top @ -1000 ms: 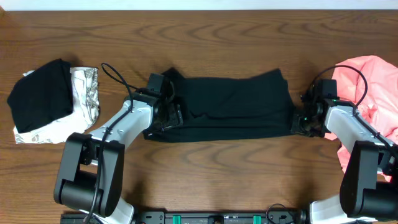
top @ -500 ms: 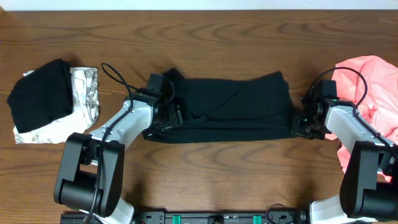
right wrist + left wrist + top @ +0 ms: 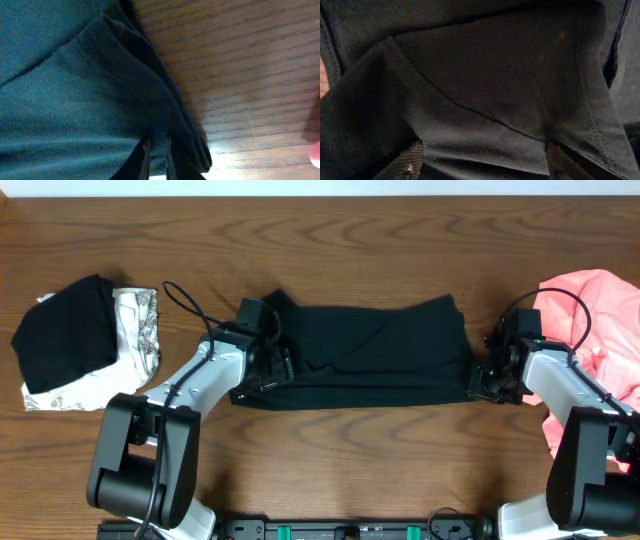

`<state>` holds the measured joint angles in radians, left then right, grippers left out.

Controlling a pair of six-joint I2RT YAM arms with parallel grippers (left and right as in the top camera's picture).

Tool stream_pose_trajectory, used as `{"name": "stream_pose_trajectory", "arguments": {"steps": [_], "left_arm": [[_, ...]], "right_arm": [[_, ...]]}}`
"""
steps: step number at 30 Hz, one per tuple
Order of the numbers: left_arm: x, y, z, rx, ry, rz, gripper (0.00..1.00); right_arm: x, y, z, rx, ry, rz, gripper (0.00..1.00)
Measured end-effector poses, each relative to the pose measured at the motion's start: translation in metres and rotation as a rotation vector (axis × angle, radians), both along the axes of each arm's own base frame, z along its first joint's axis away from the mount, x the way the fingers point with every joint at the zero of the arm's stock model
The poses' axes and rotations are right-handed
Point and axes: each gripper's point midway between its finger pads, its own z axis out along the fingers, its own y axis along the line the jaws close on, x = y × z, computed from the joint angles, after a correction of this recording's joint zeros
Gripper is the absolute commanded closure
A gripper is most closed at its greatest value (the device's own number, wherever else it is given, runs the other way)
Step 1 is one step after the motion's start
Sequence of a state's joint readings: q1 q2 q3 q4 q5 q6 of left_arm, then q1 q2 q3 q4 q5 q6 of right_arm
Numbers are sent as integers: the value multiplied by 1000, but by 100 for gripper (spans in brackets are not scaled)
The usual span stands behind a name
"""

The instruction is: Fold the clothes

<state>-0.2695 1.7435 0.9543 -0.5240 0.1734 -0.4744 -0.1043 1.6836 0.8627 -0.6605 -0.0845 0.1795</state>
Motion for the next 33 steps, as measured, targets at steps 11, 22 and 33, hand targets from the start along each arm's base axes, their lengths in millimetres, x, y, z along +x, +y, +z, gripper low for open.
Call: {"name": "stream_pose_trajectory", "arguments": {"steps": [11, 22, 33], "left_arm": [[0, 0, 0, 0, 0, 0, 19], [0, 0, 0, 0, 0, 0, 19], [0, -1, 1, -5, 1, -1, 11]], "right_arm": [[1, 4, 1, 22, -5, -3, 73], [2, 9, 2, 53, -11, -2, 63], [5, 10, 2, 60, -23, -2, 57]]}}
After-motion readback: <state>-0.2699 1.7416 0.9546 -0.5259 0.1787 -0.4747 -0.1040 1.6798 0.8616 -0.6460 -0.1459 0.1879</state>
